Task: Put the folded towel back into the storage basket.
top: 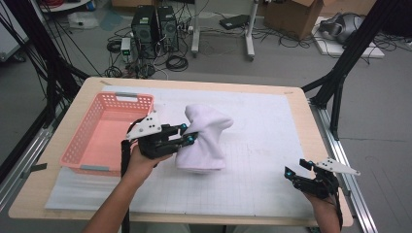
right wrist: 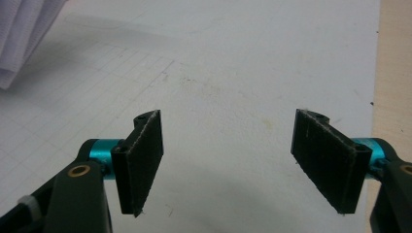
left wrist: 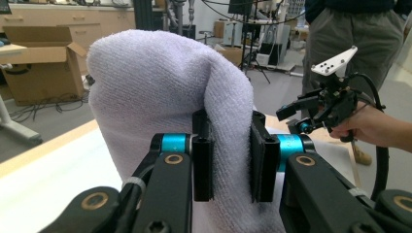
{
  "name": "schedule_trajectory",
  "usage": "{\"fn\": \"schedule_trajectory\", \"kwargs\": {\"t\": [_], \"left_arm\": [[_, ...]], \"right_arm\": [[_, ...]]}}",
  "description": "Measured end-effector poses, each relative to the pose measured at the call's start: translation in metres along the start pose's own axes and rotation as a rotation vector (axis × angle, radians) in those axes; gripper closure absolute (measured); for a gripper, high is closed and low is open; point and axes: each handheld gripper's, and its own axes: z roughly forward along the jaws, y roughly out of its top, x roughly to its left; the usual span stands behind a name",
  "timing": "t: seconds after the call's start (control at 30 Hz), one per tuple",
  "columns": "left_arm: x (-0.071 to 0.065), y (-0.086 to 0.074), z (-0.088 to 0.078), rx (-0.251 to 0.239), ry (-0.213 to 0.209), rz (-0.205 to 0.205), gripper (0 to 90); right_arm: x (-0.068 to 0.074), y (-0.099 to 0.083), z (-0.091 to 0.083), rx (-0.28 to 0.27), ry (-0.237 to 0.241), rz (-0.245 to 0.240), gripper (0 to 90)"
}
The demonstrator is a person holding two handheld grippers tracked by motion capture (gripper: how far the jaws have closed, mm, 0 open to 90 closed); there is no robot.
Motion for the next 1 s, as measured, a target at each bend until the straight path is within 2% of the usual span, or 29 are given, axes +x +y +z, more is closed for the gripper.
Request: {"fn": "schedule_trajectory", "kwargs": {"t": [0.23, 0.57, 0.83, 1.0], "left_arm": [[0.012, 0.011, -0.023, -0.023, 0.015, 0.01, 75.2], [0.029, 0.016, -0.057, -0.054, 0.063, -0.014, 75.2], [0.042, 0.026, -0.08, -0.092, 0.072, -0.023, 75.2], [0.053, 0.033, -0.104, -0.124, 0.08, -0.029, 75.2]], "right_arm": [[0.0, 0.002, 0.0, -0.009, 0.0, 0.0, 26.3], [0.005, 0.006, 0.001, -0.018, 0.007, -0.008, 26.2], [0.005, 0.007, 0.003, -0.012, -0.002, -0.01, 26.2], [0.004, 0.006, 0.003, -0.01, -0.008, -0.012, 26.3]]}}
